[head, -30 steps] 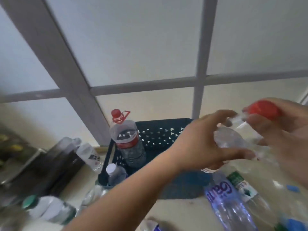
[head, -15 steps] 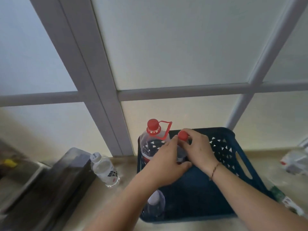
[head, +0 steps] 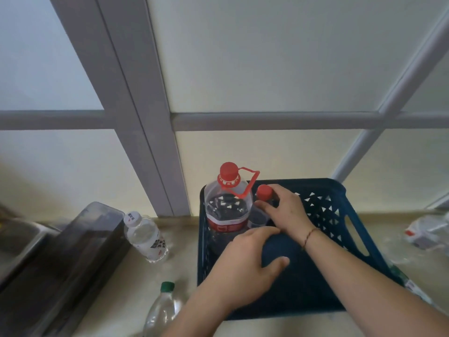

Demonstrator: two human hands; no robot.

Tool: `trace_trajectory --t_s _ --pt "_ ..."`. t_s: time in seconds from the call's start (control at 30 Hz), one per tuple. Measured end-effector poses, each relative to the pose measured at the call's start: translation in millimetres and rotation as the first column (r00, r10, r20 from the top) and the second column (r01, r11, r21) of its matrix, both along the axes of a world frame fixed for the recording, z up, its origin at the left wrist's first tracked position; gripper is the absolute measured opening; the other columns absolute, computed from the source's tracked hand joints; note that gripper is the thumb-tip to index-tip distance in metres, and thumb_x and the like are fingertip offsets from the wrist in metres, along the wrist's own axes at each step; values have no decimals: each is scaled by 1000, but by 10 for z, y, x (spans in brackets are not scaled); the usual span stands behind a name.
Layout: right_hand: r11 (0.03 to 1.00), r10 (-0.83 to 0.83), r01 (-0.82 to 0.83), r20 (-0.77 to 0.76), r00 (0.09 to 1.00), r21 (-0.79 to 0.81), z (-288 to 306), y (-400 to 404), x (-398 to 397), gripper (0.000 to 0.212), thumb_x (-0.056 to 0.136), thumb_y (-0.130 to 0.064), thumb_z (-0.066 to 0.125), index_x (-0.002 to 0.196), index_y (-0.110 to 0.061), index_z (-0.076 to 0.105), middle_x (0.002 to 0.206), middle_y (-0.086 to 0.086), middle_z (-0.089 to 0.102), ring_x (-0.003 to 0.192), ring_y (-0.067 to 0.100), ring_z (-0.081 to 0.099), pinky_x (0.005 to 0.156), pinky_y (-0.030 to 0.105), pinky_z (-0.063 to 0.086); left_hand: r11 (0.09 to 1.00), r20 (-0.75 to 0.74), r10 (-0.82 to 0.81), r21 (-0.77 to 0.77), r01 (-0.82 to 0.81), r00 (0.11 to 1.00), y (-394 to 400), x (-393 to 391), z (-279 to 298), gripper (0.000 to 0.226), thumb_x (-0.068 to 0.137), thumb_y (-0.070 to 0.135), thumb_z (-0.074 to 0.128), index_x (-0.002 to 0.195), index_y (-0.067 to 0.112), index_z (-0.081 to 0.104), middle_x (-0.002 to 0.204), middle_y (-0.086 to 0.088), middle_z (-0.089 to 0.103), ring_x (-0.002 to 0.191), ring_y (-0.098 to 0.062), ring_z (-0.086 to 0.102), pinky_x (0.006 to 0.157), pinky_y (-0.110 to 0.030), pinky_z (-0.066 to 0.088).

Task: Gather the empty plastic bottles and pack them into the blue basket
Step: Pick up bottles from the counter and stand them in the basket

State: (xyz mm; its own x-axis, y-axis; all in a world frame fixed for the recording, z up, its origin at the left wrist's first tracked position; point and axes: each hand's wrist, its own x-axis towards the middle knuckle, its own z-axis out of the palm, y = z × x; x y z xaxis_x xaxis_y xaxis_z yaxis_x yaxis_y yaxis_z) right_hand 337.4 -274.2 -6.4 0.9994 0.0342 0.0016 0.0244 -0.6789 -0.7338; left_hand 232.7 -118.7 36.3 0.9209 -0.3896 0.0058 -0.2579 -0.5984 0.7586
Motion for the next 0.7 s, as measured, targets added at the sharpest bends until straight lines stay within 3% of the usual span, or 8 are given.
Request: trace_trajectory --t_s 0.17,0.27,0.37,0.5,0.6,0.7 --pt "994 102 -106 -110 989 -30 221 -304 -189 54 84 -38 72 133 -24 54 129 -4 63 115 8 57 102 31 46 991 201 116 -82 -102 973 -188 -166 -24 39 87 45 61 124 31 63 131 19 59 115 2 58 101 -26 48" --pt "994 44 -42 -18 999 102 458 -666 -662 43 86 -33 70 127 -26 60 118 -12 67 104 -1 62 96 29 51 964 337 188 -245 -107 923 -494 -322 -50 29 85 40 60 109 27 71 117 20 66 113 4 61 98 -18 48" --pt "975 -68 45 99 993 217 611 -1137 -1340 25 86 -25 72 110 -32 67 97 -13 74 94 3 70 84 21 55 958 465 94 -282 47 880 -937 -545 -82 19 86 32 64 100 24 74 110 17 69 106 0 65 92 -14 48" --pt "938 -301 269 130 945 218 471 -1901 -2085 11 84 -32 71 92 -39 72 86 -19 75 81 2 71 73 12 52 942 560 -190 -127 311 806 -1569 -833 -384 20 85 32 71 105 28 71 112 13 68 97 -6 67 81 -18 52" --pt "884 -446 421 101 889 202 203 -2466 -2482 32 84 -11 75 93 -41 68 83 -22 74 75 -1 69 69 8 49 915 469 -371 38 402 801 -1971 -1059 -762 34 80 46 70 111 37 62 117 20 63 96 -3 66 77 -16 53" --pt "887 -434 424 16 901 183 -27 -2794 -2782 43 80 -3 75 92 -44 67 82 -22 73 73 -2 68 66 4 47 878 373 -478 218 426 795 -2140 -1261 -1116 40 71 54 67 107 40 59 112 20 63 90 -3 66 76 -17 53"
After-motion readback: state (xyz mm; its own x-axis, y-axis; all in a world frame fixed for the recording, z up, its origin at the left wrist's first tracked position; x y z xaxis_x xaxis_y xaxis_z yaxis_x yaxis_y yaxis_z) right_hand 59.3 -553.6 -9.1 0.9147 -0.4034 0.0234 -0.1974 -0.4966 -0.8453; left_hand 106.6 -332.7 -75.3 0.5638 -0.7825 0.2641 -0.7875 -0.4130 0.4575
